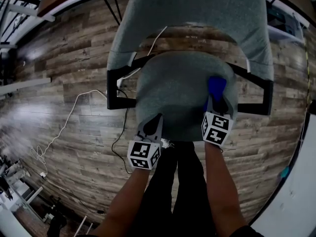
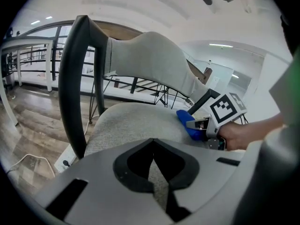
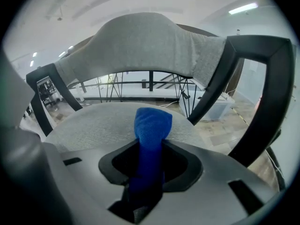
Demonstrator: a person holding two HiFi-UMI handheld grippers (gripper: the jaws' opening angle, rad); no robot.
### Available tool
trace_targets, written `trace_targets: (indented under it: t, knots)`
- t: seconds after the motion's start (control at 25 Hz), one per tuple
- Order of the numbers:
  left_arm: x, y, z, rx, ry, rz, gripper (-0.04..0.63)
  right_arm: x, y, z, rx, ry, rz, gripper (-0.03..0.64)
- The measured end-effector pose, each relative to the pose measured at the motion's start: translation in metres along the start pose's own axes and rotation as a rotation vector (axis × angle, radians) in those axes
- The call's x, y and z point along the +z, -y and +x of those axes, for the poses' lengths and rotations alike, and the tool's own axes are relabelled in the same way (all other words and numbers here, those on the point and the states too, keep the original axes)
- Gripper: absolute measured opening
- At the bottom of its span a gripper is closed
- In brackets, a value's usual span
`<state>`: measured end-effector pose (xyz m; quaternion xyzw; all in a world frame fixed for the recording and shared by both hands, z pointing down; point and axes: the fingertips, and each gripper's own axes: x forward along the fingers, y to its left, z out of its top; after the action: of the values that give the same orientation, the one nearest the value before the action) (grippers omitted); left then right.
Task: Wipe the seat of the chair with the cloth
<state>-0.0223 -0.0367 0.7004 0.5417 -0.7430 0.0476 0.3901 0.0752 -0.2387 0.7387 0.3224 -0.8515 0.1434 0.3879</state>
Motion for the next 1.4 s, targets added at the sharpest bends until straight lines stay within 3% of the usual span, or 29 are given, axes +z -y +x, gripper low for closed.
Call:
trace_targets:
  t: [0.36, 0.64, 0.84, 1.12, 1.4]
  knots:
    - [-0.009, 0.01, 0.005, -0.01, -0.041, 0.022, 0.002, -0.011, 0.055, -0.009, -0.074, -0.011, 0.04, 0.13]
    - [-0.004, 0.012, 0.006, -0.016, -0.022, 0.026, 0.002, -0.004, 0.06, -0.015, -0.081, 0.006, 0.037, 0.13]
    - [-0.008, 0.004, -0.002, -0.01, -0.01, -0.006, 0.002, 0.01, 0.009, -0.033, 0.009, 0.073, 0.015, 0.13]
    - [-0.013, -0.021, -0.022, 0.027, 0.003, -0.029, 0.002, -0.017, -0.089, -0.043, 0.17, 0.017, -0.022, 0.13]
    - [-0.024, -0.061, -0.049, 0.091, 0.016, -0.065, 0.002, -0.016, -0.174, -0.045, 0.313, -0.011, -0.018, 0.13]
